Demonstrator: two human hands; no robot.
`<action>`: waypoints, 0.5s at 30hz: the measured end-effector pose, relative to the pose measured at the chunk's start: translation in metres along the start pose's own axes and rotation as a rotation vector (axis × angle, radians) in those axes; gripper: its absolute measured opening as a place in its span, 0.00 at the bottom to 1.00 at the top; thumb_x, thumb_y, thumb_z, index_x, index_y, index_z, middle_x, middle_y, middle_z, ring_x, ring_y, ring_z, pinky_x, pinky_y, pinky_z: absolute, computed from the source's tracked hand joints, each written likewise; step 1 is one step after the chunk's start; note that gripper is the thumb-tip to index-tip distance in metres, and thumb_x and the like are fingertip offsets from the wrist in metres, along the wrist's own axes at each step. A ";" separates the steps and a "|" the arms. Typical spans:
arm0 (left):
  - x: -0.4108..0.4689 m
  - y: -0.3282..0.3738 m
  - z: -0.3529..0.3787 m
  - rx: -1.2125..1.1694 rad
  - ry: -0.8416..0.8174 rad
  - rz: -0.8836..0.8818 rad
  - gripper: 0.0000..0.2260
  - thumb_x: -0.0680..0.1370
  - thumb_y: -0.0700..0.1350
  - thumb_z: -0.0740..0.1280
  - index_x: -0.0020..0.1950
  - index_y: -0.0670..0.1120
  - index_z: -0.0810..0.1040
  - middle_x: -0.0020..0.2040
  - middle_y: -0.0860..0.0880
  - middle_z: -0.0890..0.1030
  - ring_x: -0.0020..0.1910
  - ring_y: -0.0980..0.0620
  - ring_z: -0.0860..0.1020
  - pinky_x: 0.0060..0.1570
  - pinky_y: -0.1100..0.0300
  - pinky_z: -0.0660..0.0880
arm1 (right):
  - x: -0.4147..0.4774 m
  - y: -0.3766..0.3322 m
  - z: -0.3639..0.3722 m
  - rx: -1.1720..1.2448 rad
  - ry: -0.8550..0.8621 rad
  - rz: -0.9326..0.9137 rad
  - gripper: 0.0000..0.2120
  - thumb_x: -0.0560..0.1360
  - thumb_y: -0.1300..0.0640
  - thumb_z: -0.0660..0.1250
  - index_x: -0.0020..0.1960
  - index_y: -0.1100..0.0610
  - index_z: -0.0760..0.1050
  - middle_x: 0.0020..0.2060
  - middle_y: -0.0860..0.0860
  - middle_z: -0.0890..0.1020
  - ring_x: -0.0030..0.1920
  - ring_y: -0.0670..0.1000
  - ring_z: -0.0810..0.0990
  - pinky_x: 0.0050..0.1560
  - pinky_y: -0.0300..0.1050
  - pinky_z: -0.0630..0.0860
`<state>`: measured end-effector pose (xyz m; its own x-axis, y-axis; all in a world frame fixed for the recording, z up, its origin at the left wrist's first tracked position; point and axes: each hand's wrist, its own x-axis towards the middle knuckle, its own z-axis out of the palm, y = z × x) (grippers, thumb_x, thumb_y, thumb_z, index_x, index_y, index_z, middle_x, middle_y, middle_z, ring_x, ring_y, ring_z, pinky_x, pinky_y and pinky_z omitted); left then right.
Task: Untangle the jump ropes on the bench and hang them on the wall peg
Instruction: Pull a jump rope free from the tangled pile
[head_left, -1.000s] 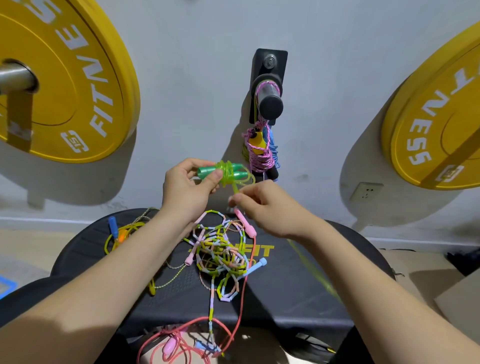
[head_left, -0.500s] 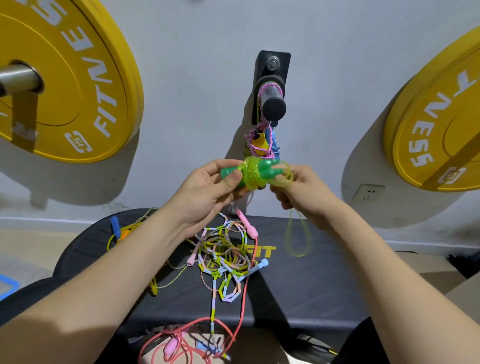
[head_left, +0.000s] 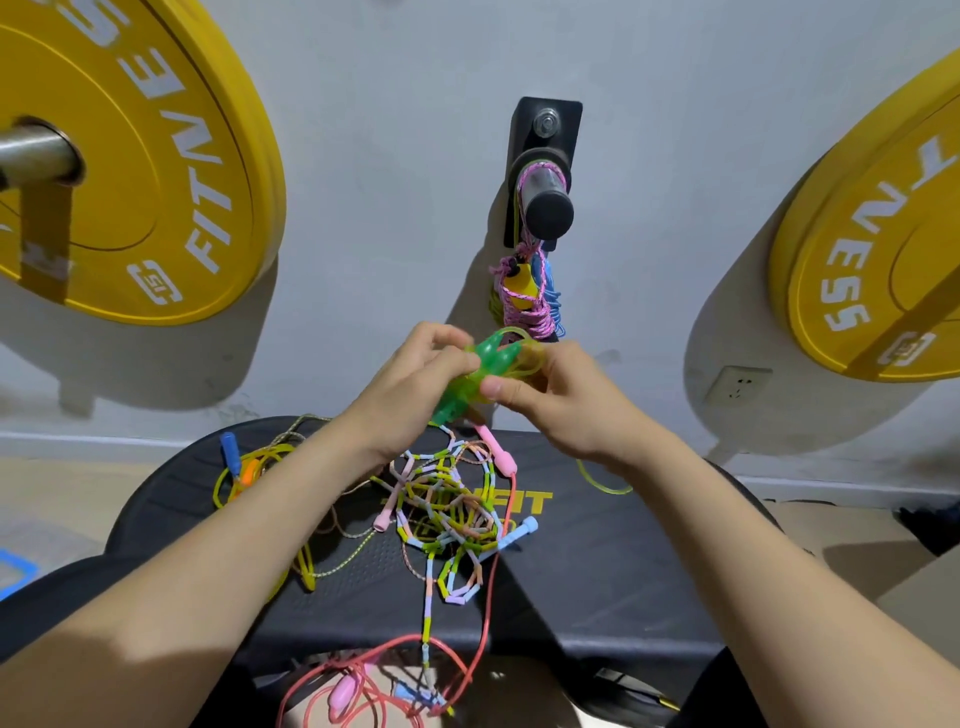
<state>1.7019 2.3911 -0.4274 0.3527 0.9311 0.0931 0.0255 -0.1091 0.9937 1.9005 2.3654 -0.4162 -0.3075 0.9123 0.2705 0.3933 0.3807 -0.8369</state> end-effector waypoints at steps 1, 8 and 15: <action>-0.001 0.001 0.001 0.007 -0.079 -0.007 0.19 0.75 0.52 0.65 0.65 0.51 0.78 0.55 0.44 0.84 0.49 0.52 0.85 0.47 0.58 0.81 | 0.000 -0.001 0.002 -0.036 -0.031 -0.012 0.08 0.83 0.59 0.71 0.56 0.64 0.83 0.49 0.61 0.87 0.50 0.64 0.85 0.56 0.62 0.80; 0.001 0.004 0.001 -0.039 -0.163 -0.064 0.18 0.78 0.49 0.60 0.64 0.45 0.78 0.49 0.41 0.80 0.41 0.48 0.78 0.39 0.59 0.76 | 0.001 0.004 0.004 0.009 0.106 0.060 0.08 0.80 0.58 0.74 0.53 0.64 0.85 0.36 0.53 0.87 0.30 0.42 0.79 0.33 0.33 0.73; 0.001 -0.005 -0.003 0.211 0.072 0.111 0.24 0.74 0.59 0.76 0.65 0.54 0.72 0.58 0.51 0.82 0.57 0.52 0.84 0.63 0.44 0.80 | -0.001 -0.003 0.010 0.156 0.180 0.221 0.12 0.85 0.62 0.65 0.67 0.58 0.70 0.36 0.56 0.85 0.28 0.49 0.75 0.31 0.46 0.73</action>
<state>1.6998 2.3936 -0.4323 0.2972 0.9308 0.2126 0.1881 -0.2754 0.9427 1.8914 2.3624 -0.4188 -0.0660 0.9876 0.1424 0.2916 0.1555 -0.9438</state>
